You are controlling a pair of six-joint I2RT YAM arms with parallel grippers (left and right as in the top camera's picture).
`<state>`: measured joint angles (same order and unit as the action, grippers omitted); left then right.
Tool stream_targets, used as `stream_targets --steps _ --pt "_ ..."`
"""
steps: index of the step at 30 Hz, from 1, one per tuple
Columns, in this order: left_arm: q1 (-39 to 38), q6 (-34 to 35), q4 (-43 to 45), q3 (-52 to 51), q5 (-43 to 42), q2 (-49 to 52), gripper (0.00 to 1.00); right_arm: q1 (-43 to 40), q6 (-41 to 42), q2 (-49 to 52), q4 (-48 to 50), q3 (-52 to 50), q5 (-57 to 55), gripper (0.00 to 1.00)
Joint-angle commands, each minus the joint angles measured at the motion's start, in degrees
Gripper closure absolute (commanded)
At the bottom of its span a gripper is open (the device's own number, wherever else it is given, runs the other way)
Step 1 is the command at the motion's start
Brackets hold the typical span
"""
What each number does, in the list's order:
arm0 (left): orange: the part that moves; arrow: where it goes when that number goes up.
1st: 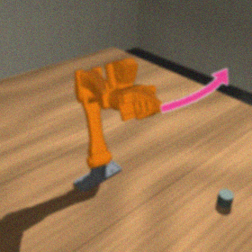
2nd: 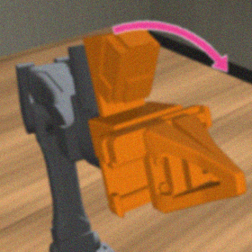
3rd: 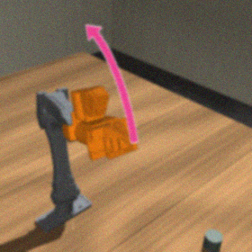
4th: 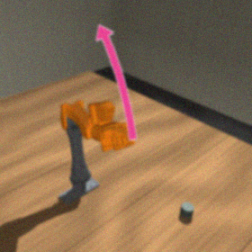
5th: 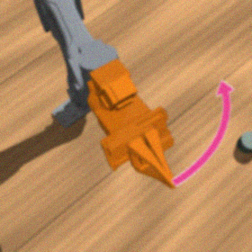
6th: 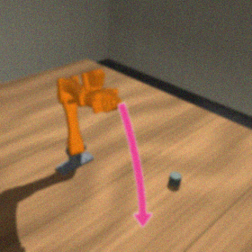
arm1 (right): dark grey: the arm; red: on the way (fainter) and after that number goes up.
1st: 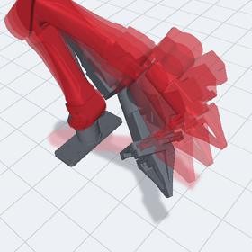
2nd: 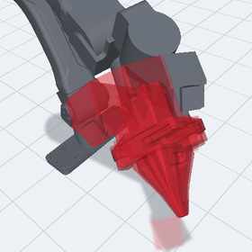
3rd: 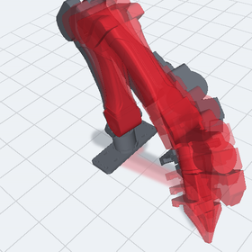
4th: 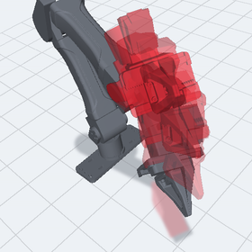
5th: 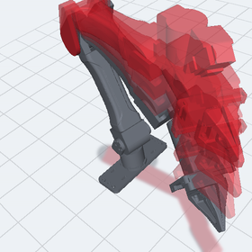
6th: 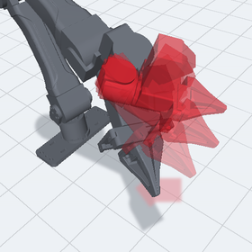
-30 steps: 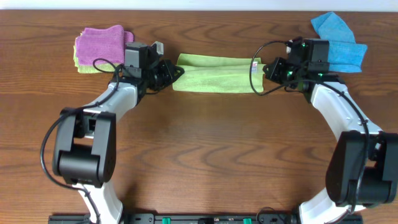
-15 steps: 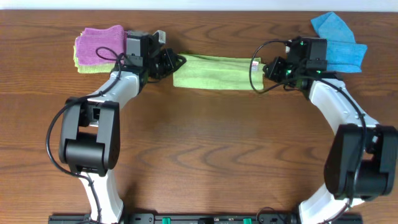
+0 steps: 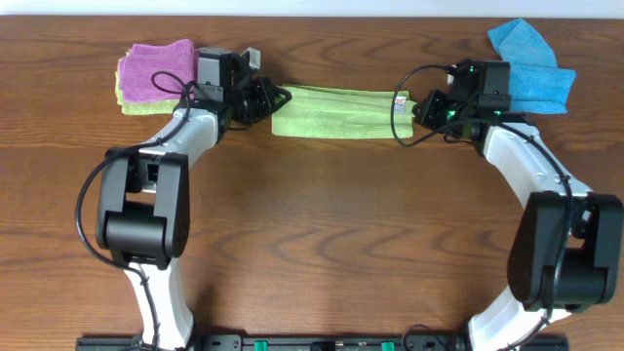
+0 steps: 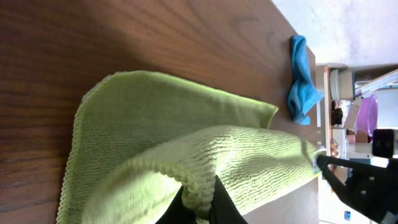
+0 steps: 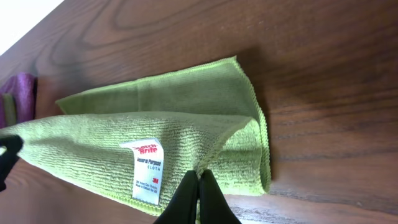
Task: Fold the cloth
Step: 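Lower the held corners onto the far edge, folding the cloth in half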
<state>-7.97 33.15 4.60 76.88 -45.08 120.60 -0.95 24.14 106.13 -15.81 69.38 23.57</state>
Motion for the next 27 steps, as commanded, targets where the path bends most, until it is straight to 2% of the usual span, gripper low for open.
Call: stream_targets --steps 1,21,27 --pt "0.8 -0.8 -0.1 2.1 -0.1 1.3 0.94 -0.1 0.0 0.2 -0.2 1.1 -3.6 0.99" --pt "0.9 -0.4 -0.1 8.2 -1.2 5.4 0.94 -0.2 0.0 0.5 2.0 3.9 -6.7 0.98" --pt "1.2 -0.5 -0.1 9.2 -0.3 5.4 0.94 -0.2 0.0 3.5 2.1 5.7 -5.3 0.99"
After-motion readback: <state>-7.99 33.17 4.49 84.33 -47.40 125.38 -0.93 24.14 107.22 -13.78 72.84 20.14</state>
